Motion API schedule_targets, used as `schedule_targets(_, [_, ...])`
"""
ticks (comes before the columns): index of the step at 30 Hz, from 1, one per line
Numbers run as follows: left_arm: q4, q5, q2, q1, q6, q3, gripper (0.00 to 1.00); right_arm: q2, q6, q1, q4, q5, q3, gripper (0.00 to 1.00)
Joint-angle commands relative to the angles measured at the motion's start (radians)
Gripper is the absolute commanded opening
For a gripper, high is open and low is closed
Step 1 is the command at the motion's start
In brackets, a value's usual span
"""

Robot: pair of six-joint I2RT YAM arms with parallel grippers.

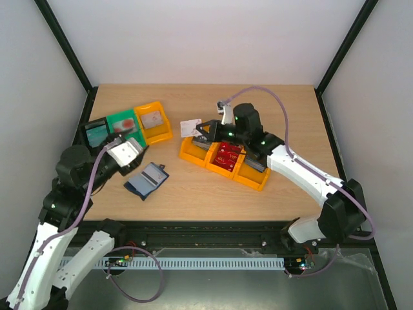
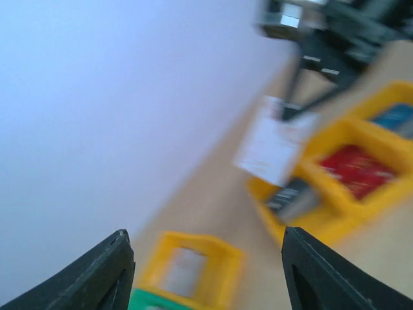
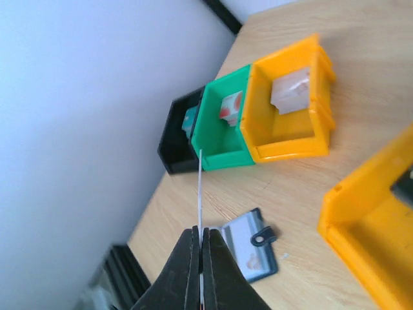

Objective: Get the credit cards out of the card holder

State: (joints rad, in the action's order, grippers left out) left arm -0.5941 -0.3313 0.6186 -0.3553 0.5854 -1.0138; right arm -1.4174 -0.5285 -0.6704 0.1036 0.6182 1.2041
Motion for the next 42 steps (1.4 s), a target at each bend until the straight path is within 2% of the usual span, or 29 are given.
schedule_targets(1, [0.438, 0.380, 0.004, -0.031, 0.130, 0.077, 0.62, 0.073, -0.562, -0.008, -0.440, -0.165, -0.142, 0.02])
schedule_targets(3, [0.498, 0.437, 0.014, -0.100, 0.266, 0.117, 0.62, 0.084, -0.643, -0.007, -0.509, -0.218, -0.176, 0.01])
schedule_targets(6, [0.709, 0.557, 0.007, -0.269, 0.621, 0.259, 0.69, 0.091, -0.705, -0.014, -0.560, -0.256, -0.199, 0.02])
schedule_targets(8, [0.875, 0.561, 0.009, -0.344, 0.878, 0.362, 0.76, 0.098, -0.718, -0.021, -0.566, -0.277, -0.209, 0.02])
schedule_targets(10, [0.973, 0.513, 0.035, -0.374, 1.006, 0.406, 0.78, 0.100, -0.736, -0.023, -0.589, -0.277, -0.223, 0.02])
schedule_targets(12, [1.019, 0.501, 0.094, -0.387, 1.026, 0.390, 0.79, 0.095, -0.751, -0.031, -0.613, -0.261, -0.231, 0.02])
schedule_targets(16, [1.214, 0.498, 0.210, -0.389, 1.120, 0.392, 0.80, 0.097, -0.738, -0.061, -0.625, -0.247, -0.225, 0.01])
schedule_targets(20, [1.292, 0.479, 0.284, -0.389, 1.171, 0.382, 0.79, 0.107, -0.693, -0.074, -0.620, -0.243, -0.202, 0.02])
schedule_targets(26, [1.161, 0.537, 0.329, -0.388, 1.103, 0.302, 0.71, 0.114, -0.690, -0.078, -0.635, -0.221, -0.196, 0.01])
schedule_targets(34, [1.156, 0.549, 0.351, -0.390, 1.118, 0.295, 0.43, 0.097, -0.703, -0.095, -0.658, -0.200, -0.197, 0.02])
schedule_targets(42, [1.108, 0.574, 0.383, -0.389, 1.126, 0.261, 0.42, 0.098, -0.687, -0.095, -0.650, -0.181, -0.176, 0.02])
